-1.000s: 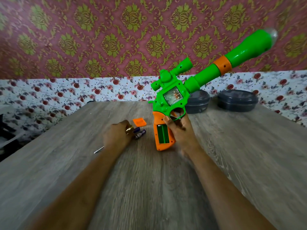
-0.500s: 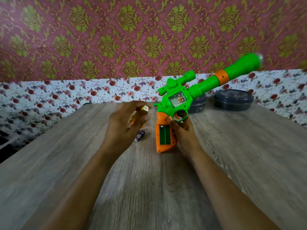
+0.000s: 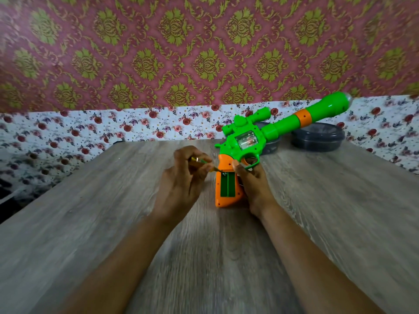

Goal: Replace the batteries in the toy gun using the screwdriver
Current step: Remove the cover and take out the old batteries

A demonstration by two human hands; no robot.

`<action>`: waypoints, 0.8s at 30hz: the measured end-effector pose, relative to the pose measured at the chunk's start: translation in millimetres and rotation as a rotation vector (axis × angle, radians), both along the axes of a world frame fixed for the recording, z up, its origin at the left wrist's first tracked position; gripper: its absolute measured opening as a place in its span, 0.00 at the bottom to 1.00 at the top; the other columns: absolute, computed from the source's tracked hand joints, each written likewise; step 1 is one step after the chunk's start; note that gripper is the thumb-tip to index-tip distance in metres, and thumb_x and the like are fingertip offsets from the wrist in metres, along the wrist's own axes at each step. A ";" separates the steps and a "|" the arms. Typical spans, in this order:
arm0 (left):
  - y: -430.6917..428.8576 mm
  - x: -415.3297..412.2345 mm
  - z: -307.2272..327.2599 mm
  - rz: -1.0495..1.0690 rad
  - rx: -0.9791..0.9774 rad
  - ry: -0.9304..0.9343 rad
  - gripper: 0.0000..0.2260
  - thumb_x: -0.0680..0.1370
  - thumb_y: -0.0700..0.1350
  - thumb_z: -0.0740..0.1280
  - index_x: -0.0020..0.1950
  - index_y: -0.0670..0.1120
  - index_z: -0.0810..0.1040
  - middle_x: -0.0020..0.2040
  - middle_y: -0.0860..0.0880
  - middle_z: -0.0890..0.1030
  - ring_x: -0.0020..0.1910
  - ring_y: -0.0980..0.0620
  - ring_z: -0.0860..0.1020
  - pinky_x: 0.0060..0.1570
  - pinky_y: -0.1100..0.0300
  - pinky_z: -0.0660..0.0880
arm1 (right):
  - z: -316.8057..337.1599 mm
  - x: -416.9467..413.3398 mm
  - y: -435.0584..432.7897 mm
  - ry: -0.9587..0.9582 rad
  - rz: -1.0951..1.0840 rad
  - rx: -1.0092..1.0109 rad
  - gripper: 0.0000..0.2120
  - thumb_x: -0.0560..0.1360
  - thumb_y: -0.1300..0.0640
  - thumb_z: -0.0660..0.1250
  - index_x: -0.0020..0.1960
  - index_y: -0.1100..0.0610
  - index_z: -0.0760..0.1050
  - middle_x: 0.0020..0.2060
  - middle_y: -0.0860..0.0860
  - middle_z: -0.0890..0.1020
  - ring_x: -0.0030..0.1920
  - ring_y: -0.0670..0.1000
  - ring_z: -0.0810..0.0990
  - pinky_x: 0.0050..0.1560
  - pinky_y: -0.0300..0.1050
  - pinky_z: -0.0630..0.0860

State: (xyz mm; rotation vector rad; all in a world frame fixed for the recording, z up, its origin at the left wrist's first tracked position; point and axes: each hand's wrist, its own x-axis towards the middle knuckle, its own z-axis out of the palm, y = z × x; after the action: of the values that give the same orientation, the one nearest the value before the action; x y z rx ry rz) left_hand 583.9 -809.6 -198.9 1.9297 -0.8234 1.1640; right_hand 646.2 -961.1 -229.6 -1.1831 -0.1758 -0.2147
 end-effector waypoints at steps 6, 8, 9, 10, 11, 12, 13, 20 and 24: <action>-0.8 5.5 -8.5 0.034 0.178 -0.032 0.14 0.81 0.57 0.53 0.57 0.48 0.62 0.47 0.42 0.82 0.37 0.46 0.82 0.31 0.50 0.79 | -0.1 -1.9 -1.6 0.025 0.006 -0.005 0.17 0.76 0.62 0.64 0.64 0.61 0.70 0.49 0.55 0.81 0.42 0.49 0.81 0.38 0.41 0.81; -0.9 6.6 -8.6 0.047 0.241 -0.068 0.14 0.81 0.56 0.53 0.57 0.47 0.62 0.45 0.40 0.82 0.35 0.44 0.82 0.29 0.50 0.78 | 0.1 -2.9 -2.0 0.033 0.014 -0.004 0.18 0.76 0.61 0.64 0.65 0.61 0.70 0.52 0.57 0.80 0.44 0.51 0.81 0.38 0.43 0.81; -1.1 7.4 -8.5 0.049 0.261 -0.090 0.13 0.82 0.56 0.53 0.57 0.47 0.62 0.44 0.40 0.82 0.34 0.43 0.82 0.28 0.49 0.78 | 0.1 -2.9 -2.0 0.036 0.016 -0.003 0.18 0.76 0.61 0.64 0.65 0.61 0.69 0.53 0.58 0.80 0.45 0.52 0.81 0.38 0.44 0.81; -1.6 8.2 -8.5 0.048 0.276 -0.111 0.12 0.82 0.55 0.53 0.56 0.46 0.63 0.44 0.39 0.82 0.34 0.43 0.82 0.28 0.49 0.78 | 0.3 -3.1 -2.1 0.037 0.018 0.001 0.18 0.76 0.61 0.64 0.65 0.61 0.69 0.53 0.58 0.80 0.45 0.52 0.81 0.39 0.44 0.81; -2.0 8.8 -8.2 0.042 0.287 -0.132 0.12 0.82 0.53 0.53 0.56 0.46 0.63 0.45 0.39 0.82 0.35 0.42 0.82 0.28 0.49 0.78 | 0.5 -3.2 -2.0 0.036 0.022 0.008 0.18 0.76 0.61 0.64 0.65 0.62 0.69 0.53 0.58 0.80 0.45 0.52 0.81 0.40 0.45 0.81; -2.3 9.1 -8.0 0.033 0.298 -0.151 0.11 0.82 0.52 0.54 0.56 0.45 0.63 0.46 0.39 0.82 0.35 0.42 0.82 0.28 0.50 0.78 | 1.0 -3.6 -1.6 0.037 0.025 0.017 0.18 0.76 0.62 0.64 0.65 0.62 0.69 0.53 0.59 0.80 0.45 0.53 0.81 0.42 0.46 0.81; -2.8 9.4 -7.9 0.022 0.306 -0.166 0.10 0.82 0.51 0.54 0.55 0.45 0.63 0.47 0.39 0.82 0.36 0.43 0.82 0.29 0.50 0.78 | 1.3 -3.9 -1.6 0.038 0.028 0.026 0.18 0.76 0.62 0.63 0.65 0.62 0.69 0.54 0.59 0.80 0.46 0.54 0.81 0.43 0.47 0.81; -3.6 10.4 -7.6 -0.018 0.343 -0.222 0.05 0.82 0.46 0.55 0.53 0.45 0.62 0.48 0.38 0.81 0.38 0.43 0.82 0.31 0.54 0.77 | 3.4 -4.4 -0.7 0.029 0.011 0.026 0.17 0.77 0.64 0.62 0.65 0.64 0.69 0.56 0.62 0.79 0.51 0.57 0.79 0.51 0.52 0.78; -2.5 9.9 -7.0 -0.015 0.338 -0.213 0.05 0.82 0.45 0.55 0.52 0.45 0.62 0.48 0.38 0.81 0.37 0.45 0.81 0.30 0.54 0.77 | 2.1 -4.9 -1.7 0.028 0.021 0.008 0.16 0.77 0.63 0.62 0.64 0.63 0.70 0.50 0.58 0.80 0.45 0.52 0.80 0.42 0.44 0.80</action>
State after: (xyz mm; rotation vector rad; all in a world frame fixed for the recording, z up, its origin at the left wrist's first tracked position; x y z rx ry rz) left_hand 593.8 -812.1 -205.9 2.0845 -1.2122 1.3035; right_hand 641.3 -962.8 -227.5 -1.1751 -0.1631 -0.1801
